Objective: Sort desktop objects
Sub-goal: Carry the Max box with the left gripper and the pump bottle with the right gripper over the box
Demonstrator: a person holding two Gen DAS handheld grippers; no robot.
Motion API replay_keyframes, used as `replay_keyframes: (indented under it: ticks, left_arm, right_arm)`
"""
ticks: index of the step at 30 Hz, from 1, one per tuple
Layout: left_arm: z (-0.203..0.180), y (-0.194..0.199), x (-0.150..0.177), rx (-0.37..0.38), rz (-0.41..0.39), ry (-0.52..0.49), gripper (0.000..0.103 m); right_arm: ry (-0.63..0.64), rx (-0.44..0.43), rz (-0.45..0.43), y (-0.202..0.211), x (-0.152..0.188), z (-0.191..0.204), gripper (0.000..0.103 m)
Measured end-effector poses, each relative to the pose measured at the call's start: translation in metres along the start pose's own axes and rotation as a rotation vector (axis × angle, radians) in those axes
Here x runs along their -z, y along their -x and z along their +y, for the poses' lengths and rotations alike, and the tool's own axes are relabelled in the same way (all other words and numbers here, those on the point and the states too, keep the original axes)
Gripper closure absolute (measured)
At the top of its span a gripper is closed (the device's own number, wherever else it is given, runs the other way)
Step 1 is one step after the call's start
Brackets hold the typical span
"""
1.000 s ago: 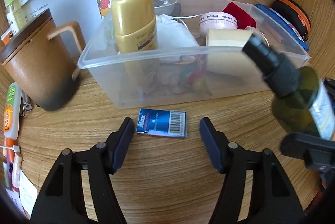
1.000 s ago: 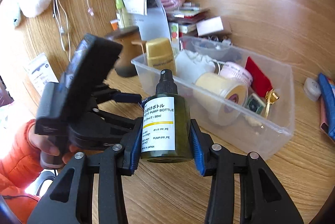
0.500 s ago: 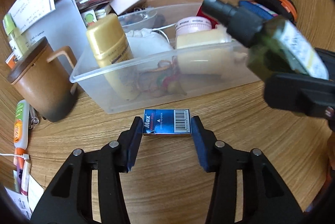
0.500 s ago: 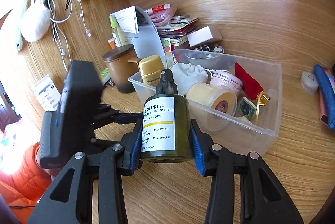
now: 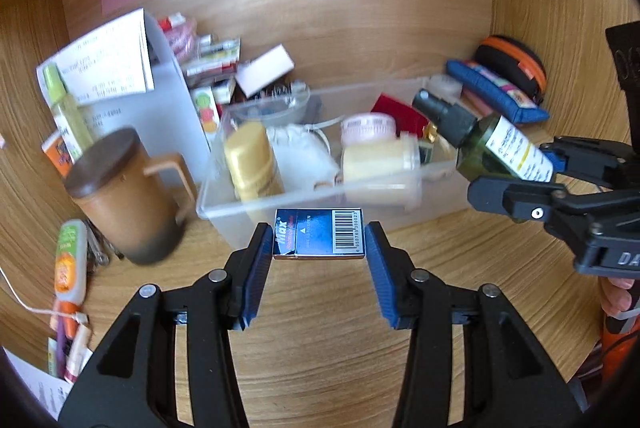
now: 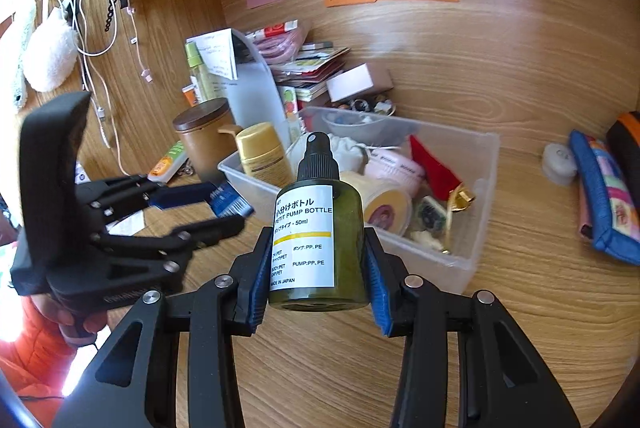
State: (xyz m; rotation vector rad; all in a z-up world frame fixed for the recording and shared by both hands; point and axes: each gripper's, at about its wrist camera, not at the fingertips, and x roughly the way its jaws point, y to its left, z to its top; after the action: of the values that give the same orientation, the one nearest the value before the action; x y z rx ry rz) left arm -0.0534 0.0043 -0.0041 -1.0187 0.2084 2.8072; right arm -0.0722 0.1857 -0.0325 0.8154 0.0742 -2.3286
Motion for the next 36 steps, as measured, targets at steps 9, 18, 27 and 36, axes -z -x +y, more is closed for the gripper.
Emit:
replay_keyframes:
  ticks: [9,18,27,36]
  left_arm:
    - [0.003,0.006,-0.030,0.039,-0.061,0.010,0.057]
    - [0.006,-0.009,-0.056,0.091,-0.062,0.013,0.056]
    - [-0.001,-0.034,-0.070,0.102,-0.034,-0.016,0.056]
    - [0.000,-0.067,-0.079,0.120,0.023,-0.016,0.056]
  right_arm:
    - [0.038,0.076,0.002,0.005,-0.011,-0.005,0.065]
    - [0.064,0.143,0.027,-0.007,-0.028,-0.018,0.065]
    - [0.090,0.202,0.109,-0.034,-0.039,-0.033,0.065]
    - [0.099,0.213,0.171,-0.057,-0.043,-0.048,0.065]
